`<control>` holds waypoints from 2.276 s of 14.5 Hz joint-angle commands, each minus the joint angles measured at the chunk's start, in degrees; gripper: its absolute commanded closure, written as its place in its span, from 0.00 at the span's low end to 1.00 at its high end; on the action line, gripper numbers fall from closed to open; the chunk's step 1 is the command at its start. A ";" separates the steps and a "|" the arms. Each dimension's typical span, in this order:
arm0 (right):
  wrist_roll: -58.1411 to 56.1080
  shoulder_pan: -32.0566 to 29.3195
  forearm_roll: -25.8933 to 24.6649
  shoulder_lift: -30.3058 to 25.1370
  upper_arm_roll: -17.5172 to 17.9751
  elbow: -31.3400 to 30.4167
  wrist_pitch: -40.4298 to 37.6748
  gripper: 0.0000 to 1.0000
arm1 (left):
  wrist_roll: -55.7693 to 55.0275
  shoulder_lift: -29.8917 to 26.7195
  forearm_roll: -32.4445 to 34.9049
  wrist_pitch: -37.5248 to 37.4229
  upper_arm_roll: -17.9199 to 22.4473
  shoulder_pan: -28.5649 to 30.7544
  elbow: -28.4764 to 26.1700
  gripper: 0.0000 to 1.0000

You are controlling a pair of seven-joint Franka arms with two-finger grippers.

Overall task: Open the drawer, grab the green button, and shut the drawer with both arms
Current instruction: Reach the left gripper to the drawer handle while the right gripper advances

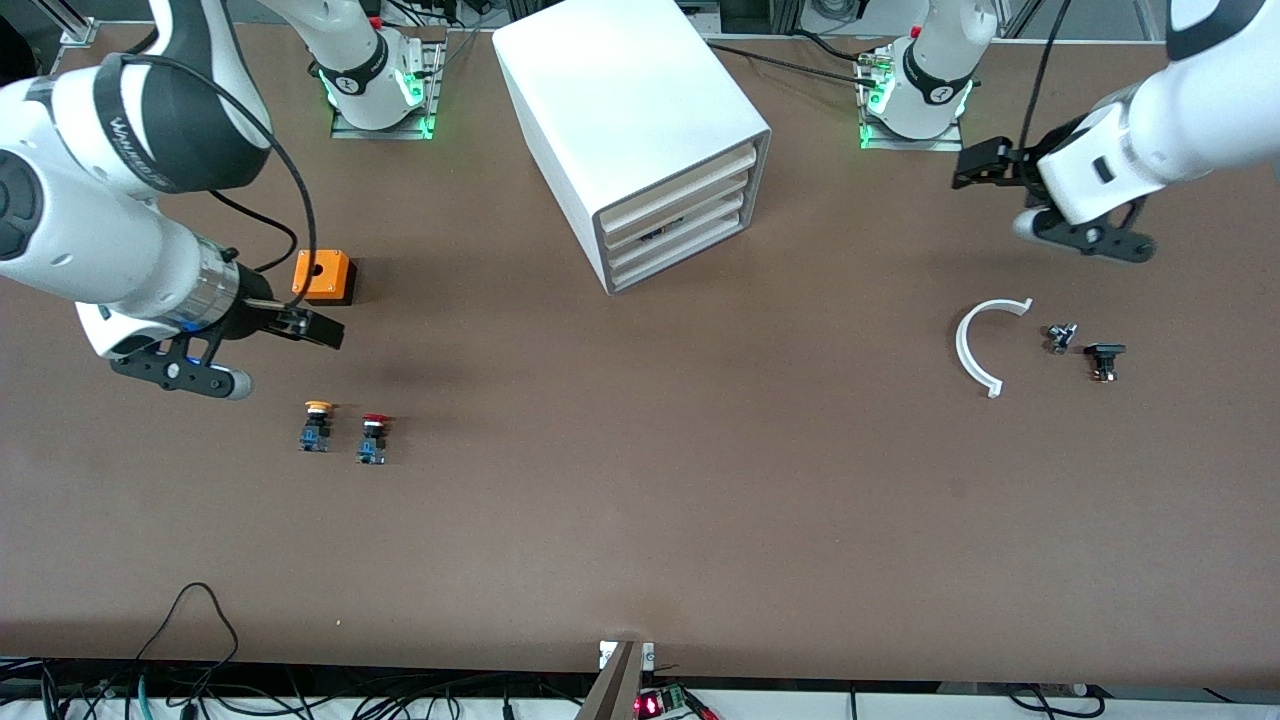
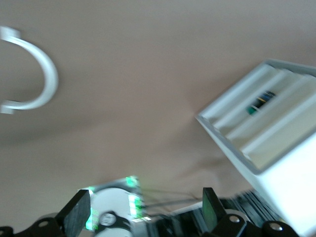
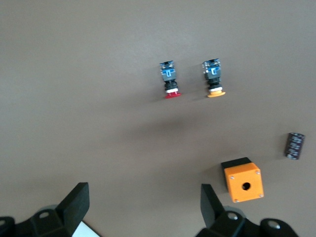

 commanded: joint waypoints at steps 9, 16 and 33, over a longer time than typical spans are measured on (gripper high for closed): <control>17.14 6.07 2.05 8.06 -0.07 7.80 4.67 0.00 | 36.32 9.17 -33.29 21.18 -0.21 0.85 -20.83 0.00; 22.41 7.66 2.05 10.79 -0.07 10.79 5.11 0.00 | 68.42 21.90 -57.46 27.71 -0.55 -1.78 -30.61 0.00; 40.96 10.74 5.12 16.94 0.11 20.38 6.78 0.00 | 83.40 36.42 -67.70 26.92 -10.58 -2.93 -34.31 0.52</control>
